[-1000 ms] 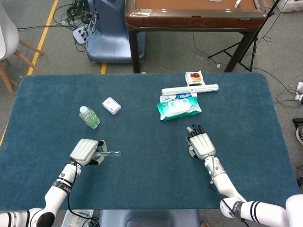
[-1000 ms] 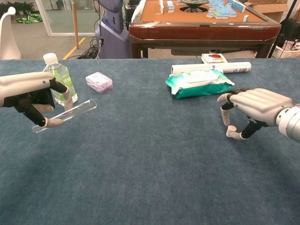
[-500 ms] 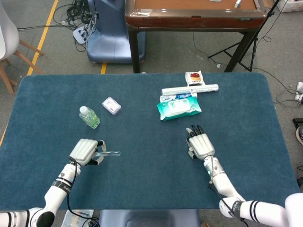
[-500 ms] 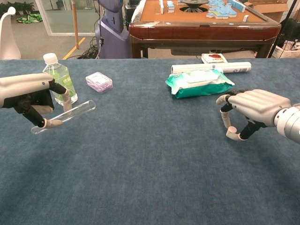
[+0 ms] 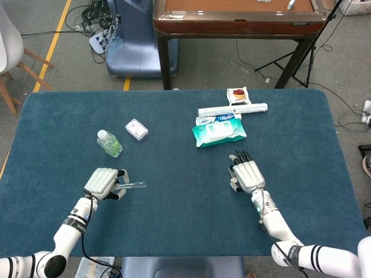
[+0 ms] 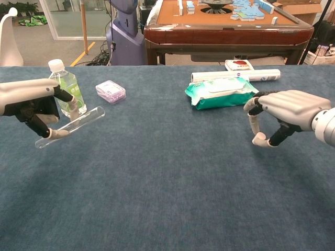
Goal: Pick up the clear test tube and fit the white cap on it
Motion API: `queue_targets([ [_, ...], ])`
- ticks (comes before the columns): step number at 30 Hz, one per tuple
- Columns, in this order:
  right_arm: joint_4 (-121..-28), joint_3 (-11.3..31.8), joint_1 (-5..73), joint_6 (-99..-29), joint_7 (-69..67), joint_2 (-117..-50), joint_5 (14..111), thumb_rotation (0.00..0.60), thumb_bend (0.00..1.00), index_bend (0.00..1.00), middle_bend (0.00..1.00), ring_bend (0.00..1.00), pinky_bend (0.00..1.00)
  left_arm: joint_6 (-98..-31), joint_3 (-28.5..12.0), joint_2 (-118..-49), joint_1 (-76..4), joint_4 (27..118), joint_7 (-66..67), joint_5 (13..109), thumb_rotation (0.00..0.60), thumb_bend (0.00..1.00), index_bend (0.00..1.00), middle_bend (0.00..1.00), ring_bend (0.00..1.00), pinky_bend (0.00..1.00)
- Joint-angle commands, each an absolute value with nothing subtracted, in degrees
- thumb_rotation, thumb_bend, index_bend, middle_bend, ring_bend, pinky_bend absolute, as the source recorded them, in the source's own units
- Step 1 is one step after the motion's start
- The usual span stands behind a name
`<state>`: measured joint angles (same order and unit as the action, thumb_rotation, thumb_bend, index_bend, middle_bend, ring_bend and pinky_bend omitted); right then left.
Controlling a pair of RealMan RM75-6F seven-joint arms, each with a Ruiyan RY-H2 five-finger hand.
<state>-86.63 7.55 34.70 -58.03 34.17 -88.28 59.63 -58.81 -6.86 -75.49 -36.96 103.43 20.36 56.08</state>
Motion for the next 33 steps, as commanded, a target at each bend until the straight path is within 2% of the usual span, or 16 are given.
queue_targets([
  [1,-92.02,9.08,34.76,-58.21,30.90,-84.54,60.90,0.600,0.34,0.58,0.18,0.00,0.00,-57.64,-7.73,-74.73,-37.62,103.36,19.62,54.74,0.600,0.32,0.58,1.00,1.00,1.00],
  [8,-104.24,12.84,35.16,-59.48,22.57,-77.53,66.90,0.600,0.36,0.58,0.19,0.00,0.00,-54.75,-10.37,-73.78,-39.25,104.51,15.83,52.25,0.600,0.32,0.58,1.00,1.00,1.00],
  [14,-109.67,15.54,36.44,-60.45,19.04,-75.29,69.56,0.600,0.36,0.58,0.19,0.00,0.00,-52.17,-11.95,-73.78,-40.66,105.94,12.48,50.77,0.600,0.32,0.58,1.00,1.00,1.00],
  [23,-112.55,17.31,39.19,-60.61,18.15,-76.44,69.11,0.600,0.36,0.58,0.19,0.00,0.00,-51.80,-12.91,-75.87,-43.90,107.79,13.43,49.20,0.600,0.32,0.58,1.00,1.00,1.00],
  [33,-113.18,16.79,41.04,-60.86,19.03,-78.10,67.85,0.600,0.36,0.58,0.19,0.00,0.00,-52.20,-14.13,-77.91,-47.35,108.00,14.62,45.40,0.600,0.32,0.59,1.00,1.00,1.00],
])
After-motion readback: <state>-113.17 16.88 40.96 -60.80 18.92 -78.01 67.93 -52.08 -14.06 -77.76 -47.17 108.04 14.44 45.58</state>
